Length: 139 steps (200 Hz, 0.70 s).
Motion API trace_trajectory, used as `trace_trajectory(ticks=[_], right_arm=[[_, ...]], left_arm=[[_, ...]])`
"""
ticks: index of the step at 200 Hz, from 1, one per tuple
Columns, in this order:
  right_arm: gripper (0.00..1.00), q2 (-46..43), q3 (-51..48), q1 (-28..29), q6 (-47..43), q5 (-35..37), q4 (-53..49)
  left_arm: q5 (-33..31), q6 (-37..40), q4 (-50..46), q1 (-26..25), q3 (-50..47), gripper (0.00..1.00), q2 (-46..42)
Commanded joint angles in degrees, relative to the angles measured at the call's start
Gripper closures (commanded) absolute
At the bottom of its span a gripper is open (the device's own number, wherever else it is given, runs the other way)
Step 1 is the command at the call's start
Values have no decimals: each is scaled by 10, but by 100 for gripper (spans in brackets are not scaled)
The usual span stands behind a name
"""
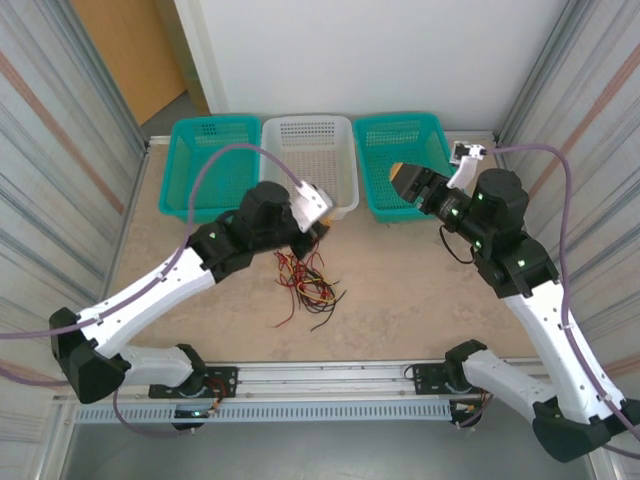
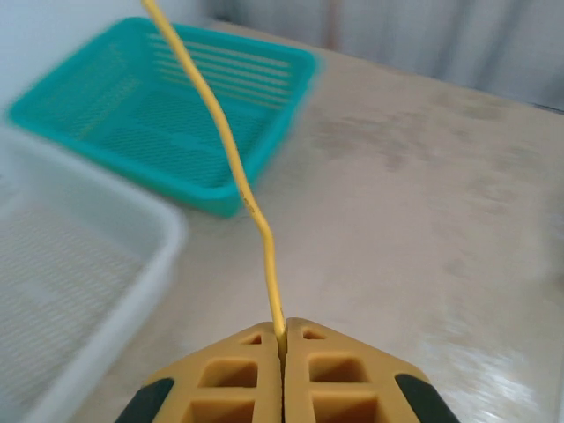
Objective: Untangle the cables
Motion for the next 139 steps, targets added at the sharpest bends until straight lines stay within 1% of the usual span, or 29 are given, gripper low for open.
trace_trajectory(ticks=[1, 11, 24, 54, 83, 105, 139], right_arm=[[34, -31, -37, -12, -1, 18, -21], [34, -41, -58, -12, 7, 15, -21], [34, -55, -86, -13, 19, 11, -22], [35, -81, -148, -11, 40, -2, -21], [36, -100, -191, -7, 46, -5, -25], [37, -103, -213, -6, 46, -5, -25], [39, -90, -232, -2, 39, -2, -24]], left_arm=[[-74, -7, 56, 80, 29, 100, -20], [-51, -10, 75, 131, 40, 100, -16], [-33, -7, 93, 185, 59, 100, 4], [-26, -16, 91, 283, 146, 100, 92], [-51, 2, 83, 322, 222, 100, 184], [-49, 8, 49, 346, 281, 100, 261], [-44, 2, 24, 372, 326, 100, 348]])
